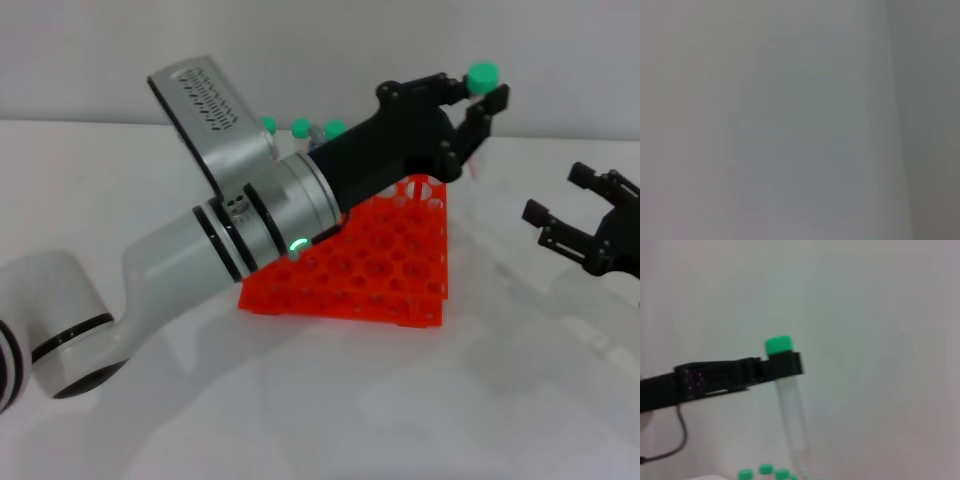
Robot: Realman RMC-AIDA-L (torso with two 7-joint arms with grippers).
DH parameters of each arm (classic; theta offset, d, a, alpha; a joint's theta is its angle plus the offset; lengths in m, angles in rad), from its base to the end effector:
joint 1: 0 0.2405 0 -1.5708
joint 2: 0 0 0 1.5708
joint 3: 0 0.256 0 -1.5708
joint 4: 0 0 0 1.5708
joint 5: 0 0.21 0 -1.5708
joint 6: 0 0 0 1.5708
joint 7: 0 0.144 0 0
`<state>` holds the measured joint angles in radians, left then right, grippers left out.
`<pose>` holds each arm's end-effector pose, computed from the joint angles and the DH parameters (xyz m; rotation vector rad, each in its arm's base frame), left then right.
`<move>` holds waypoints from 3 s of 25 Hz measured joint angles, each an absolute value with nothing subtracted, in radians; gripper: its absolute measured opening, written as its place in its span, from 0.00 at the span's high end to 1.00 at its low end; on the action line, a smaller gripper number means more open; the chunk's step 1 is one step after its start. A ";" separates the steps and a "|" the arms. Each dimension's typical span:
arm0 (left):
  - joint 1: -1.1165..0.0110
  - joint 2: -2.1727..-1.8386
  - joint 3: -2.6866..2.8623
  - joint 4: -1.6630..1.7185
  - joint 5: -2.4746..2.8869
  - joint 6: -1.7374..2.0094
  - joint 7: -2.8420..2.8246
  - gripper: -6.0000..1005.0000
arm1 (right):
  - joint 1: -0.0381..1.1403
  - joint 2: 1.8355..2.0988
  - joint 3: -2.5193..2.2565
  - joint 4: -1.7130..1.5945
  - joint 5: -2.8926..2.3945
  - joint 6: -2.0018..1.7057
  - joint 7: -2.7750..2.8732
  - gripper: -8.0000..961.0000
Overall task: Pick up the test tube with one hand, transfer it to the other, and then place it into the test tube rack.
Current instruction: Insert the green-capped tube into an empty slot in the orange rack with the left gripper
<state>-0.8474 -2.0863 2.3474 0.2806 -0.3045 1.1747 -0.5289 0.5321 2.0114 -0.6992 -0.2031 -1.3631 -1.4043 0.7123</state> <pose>-0.1134 0.3811 -0.0886 -2.3270 -0.1693 -1.2180 0.2832 0.3468 0.0078 -2.1569 0.3528 0.9468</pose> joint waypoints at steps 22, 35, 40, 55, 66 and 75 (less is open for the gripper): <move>-0.652 -2.107 2.322 0.597 -0.699 0.831 0.029 0.78 | 0.486 2.007 -0.688 -0.298 -1.254 -1.218 0.705 0.14; -0.545 -2.107 2.418 0.704 -1.193 0.886 0.401 0.78 | 0.492 2.006 -0.689 -0.301 -1.253 -1.203 0.703 0.14; -0.515 -2.105 2.419 0.704 -1.217 0.892 0.409 0.78 | 0.491 2.006 -0.695 -0.301 -1.253 -1.188 0.702 0.14; -0.522 -2.096 2.421 0.668 -1.203 0.889 0.350 0.78 | 0.489 2.012 -0.698 -0.296 -1.255 -1.189 0.703 0.14; -0.568 -2.094 2.433 0.608 -1.199 0.865 0.288 0.78 | 0.488 2.014 -0.698 -0.292 -1.254 -1.196 0.703 0.14; -0.578 -2.094 2.433 0.585 -1.163 0.862 0.246 0.78 | 0.487 2.014 -0.698 -0.290 -1.253 -1.198 0.703 0.14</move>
